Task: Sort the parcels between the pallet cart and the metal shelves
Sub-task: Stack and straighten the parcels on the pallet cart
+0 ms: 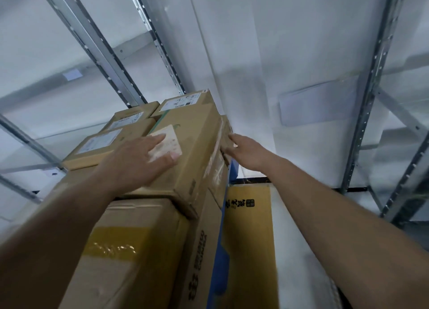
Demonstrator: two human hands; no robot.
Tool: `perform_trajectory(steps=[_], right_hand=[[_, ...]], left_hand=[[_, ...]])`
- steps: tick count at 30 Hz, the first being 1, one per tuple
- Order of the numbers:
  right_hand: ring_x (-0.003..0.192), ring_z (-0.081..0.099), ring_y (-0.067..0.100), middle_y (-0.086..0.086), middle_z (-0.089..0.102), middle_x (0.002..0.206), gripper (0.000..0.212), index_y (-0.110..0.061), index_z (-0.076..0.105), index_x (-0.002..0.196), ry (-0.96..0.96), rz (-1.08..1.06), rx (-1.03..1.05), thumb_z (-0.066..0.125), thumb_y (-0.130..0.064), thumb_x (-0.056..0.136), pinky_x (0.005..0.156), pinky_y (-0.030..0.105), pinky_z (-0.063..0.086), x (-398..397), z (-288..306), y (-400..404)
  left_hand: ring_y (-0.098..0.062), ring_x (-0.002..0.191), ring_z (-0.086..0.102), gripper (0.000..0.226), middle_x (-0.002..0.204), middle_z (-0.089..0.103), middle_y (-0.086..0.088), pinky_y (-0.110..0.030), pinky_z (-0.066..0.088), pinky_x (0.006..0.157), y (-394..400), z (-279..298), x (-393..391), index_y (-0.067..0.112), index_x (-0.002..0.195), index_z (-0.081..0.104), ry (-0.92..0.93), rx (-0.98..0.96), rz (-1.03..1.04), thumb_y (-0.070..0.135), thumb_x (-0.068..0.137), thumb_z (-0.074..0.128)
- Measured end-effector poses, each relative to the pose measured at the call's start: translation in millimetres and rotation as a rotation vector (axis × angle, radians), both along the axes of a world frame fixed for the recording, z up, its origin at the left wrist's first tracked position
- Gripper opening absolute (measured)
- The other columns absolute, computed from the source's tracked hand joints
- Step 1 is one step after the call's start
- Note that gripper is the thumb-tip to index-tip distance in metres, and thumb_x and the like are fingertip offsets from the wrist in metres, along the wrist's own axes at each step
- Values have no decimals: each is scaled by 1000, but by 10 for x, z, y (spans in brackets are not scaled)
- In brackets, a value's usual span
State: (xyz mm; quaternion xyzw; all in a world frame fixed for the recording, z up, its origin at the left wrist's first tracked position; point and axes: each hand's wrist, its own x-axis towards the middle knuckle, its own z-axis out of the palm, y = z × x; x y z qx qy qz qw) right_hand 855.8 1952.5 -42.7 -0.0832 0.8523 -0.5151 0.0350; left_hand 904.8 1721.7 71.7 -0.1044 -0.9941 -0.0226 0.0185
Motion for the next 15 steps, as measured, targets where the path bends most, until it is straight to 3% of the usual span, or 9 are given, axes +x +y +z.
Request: perform_trajectory(steps=[4,7,9,12,15], right_hand=[[106,53,20,1,56,118,45,-15,53,120,23,27,-73,38,-50,97,95,39,44,243,236,-141],[92,54,18,2,57,111,46,-14,54,118,18,60,-54,38,-50,96,82,35,46,336,344,-317],[96,55,19,3,56,115,44,-14,51,123,14,67,-25,40,-48,96,85,36,47,349,366,-414],[111,53,23,4,53,128,51,-15,42,135,-6,67,7,39,-48,97,96,41,44,352,379,-512],[115,50,23,6,50,134,53,-15,37,140,-22,75,3,37,-48,98,97,39,41,350,378,-605]], left_hand=[[-25,133,34,90,150,35,0,-41,31,102,-129,55,280,35,143,33,-39,-12,33,79,65,30],[-21,131,36,75,148,36,2,-33,34,93,-178,30,408,37,142,35,-79,-33,65,72,76,38],[-19,129,37,65,147,38,3,-26,32,85,-198,18,463,38,141,35,-75,-44,62,67,83,41],[-19,132,34,64,148,36,3,-31,31,97,-255,13,489,37,142,34,-80,-68,77,66,85,40],[-21,135,31,67,150,32,2,-37,28,106,-337,-4,469,36,143,32,-107,-64,105,67,85,39]])
